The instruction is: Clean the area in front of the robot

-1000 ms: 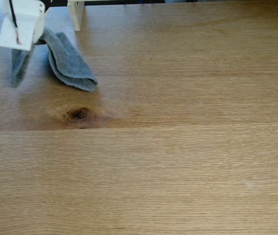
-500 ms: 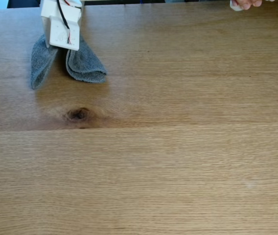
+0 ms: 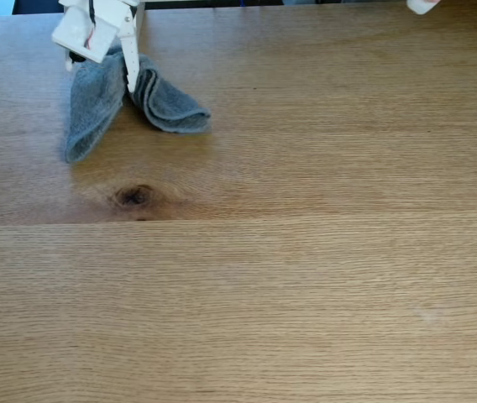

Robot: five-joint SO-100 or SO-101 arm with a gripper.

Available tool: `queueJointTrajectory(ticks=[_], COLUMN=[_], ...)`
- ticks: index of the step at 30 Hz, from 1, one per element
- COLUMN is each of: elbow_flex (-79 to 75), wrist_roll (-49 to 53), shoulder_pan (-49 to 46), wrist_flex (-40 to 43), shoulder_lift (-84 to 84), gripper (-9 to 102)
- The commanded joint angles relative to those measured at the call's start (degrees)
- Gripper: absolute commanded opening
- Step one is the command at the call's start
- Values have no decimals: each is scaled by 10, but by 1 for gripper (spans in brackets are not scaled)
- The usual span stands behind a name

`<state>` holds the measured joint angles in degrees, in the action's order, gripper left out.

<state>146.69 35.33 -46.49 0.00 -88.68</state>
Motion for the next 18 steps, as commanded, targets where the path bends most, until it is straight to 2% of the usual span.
queueJointTrajectory(ticks=[1,4,13,18], elbow_flex=[-4,-4,-4,5], wrist_roll=[-33,-65,-200,-357], shoulder_pan=[47,114,352,425], wrist_flex=[24,91,350,402], shoulder_lift=[-107,-185,-391,-434], gripper=[36,31,0,0])
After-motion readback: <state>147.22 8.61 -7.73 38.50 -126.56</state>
